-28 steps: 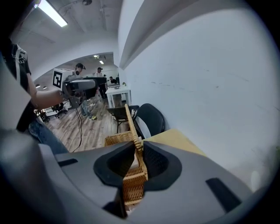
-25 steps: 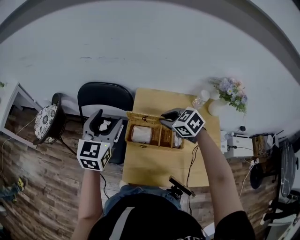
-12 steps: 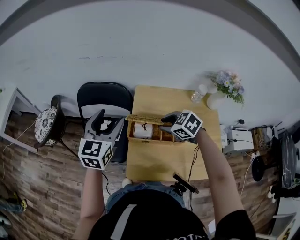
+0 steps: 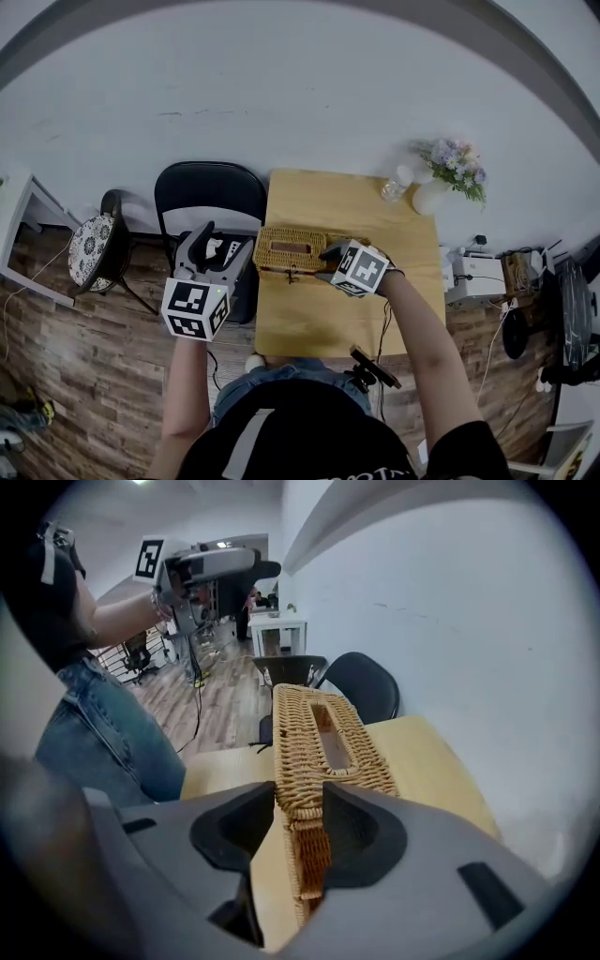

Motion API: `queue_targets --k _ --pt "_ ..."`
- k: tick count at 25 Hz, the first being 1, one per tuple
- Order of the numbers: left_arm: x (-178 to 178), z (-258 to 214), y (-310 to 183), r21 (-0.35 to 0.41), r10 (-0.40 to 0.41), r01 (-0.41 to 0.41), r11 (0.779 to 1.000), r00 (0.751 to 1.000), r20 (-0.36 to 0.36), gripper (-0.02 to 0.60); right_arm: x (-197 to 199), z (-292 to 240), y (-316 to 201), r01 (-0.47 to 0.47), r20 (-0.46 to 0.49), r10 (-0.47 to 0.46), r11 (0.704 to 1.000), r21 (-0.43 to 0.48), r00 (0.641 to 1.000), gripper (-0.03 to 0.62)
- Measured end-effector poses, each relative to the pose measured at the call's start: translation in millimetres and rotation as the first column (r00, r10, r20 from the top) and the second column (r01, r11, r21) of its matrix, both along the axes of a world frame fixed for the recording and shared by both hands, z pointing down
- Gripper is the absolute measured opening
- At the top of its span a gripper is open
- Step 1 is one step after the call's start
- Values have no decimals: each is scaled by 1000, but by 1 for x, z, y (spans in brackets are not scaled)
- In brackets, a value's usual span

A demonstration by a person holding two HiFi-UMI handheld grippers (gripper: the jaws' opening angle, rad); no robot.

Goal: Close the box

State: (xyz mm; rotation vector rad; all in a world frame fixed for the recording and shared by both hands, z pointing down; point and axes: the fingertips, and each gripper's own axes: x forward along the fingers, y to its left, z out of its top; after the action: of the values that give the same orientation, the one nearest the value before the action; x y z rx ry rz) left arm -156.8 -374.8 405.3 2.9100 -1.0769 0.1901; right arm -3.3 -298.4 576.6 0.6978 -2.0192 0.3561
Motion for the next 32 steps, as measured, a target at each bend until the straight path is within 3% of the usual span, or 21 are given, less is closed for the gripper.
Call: queue_targets --k 5,17,23,29,32 --pt "-4 3 1 -8 3 -3 1000 1000 2 325 -1 25 3 -62 -29 60 997 -39 998 159" --pt "-15 13 -2 -32 64 -64 997 998 0 325 0 13 1 -276 87 278 960 -38 957 138" --pt "-17 14 -4 -35 129 -129 991 992 -13 325 -9 -40 0 -432 212 413 901 48 885 140" --pt "-17 8 -6 -25 165 -166 986 985 -55 325 -16 -94 15 -560 290 502 811 171 815 152" --pt "-16 -1 -3 1 167 -167 986 983 -70 325 -20 -123 23 -591 318 512 768 247 798 144"
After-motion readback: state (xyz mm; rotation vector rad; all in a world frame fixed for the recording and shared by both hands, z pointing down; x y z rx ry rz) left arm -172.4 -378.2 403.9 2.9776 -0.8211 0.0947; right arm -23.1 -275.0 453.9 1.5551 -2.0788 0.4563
